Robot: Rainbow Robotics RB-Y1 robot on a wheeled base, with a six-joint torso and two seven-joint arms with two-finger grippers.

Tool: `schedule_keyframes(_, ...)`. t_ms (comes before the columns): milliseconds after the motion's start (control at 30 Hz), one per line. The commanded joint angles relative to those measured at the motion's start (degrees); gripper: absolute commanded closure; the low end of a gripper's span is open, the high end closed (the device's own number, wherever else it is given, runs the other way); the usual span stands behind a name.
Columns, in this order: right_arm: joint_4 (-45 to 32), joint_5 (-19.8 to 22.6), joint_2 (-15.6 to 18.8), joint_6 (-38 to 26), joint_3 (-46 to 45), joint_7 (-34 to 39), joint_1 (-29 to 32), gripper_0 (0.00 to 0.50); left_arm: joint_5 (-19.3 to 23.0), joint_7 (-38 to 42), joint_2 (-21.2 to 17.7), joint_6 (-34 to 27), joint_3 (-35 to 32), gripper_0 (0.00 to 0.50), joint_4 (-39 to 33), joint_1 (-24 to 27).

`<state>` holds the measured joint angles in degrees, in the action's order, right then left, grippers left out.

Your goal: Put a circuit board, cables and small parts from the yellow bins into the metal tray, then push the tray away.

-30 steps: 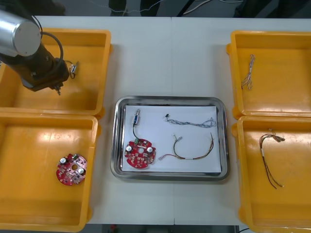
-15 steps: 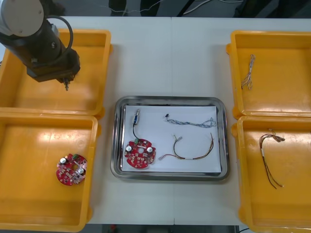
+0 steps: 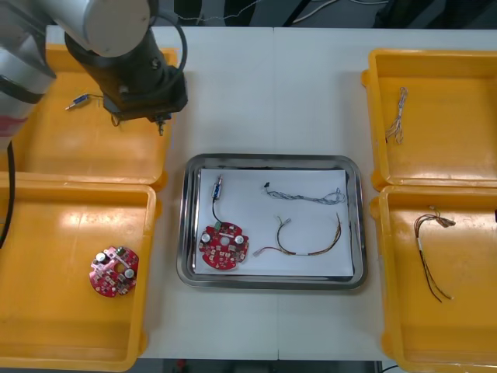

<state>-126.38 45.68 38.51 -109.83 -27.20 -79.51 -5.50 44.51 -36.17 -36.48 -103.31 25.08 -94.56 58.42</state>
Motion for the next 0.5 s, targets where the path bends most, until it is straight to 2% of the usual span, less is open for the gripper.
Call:
schedule_keyframes(33, -1.86, 0.64, -0.71, -0.17, -1.81, 1.55, 1.02, 0.0, -2.15, 3.65, 4.84, -0.49, 2.61, 0.5, -1.86, 4.6)
schedule_keyframes(233, -1.86, 0.73, -0.71, -0.17, -1.81, 1.55, 1.19, 0.0, -3.47, 4.53, 9.5, -0.14, 6.04, 0.5, -1.95, 5.31)
schedule_keyframes(500, -1.94, 0.73, -0.63, -0.17, -1.81, 1.46, 1.19, 0.0, -4.96, 6.29, 12.66, 1.44, 12.19, 0.5, -1.95, 4.34)
